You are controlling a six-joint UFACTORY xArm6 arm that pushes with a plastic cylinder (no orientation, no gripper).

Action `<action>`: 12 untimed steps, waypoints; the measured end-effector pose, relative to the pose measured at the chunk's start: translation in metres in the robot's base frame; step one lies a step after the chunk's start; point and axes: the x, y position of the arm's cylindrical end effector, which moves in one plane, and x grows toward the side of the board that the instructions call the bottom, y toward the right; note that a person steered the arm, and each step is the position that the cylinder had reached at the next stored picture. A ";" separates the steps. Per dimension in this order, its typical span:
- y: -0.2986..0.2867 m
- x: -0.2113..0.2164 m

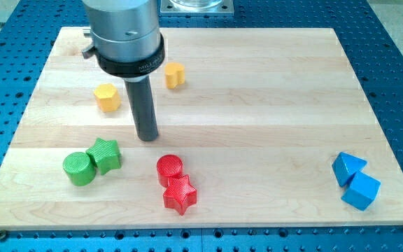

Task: Put the green blocks at the bottom left of the board

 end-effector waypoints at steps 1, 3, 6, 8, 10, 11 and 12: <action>-0.006 0.028; -0.048 0.062; -0.042 0.033; -0.051 -0.013; -0.090 0.044; -0.102 0.049; -0.101 0.049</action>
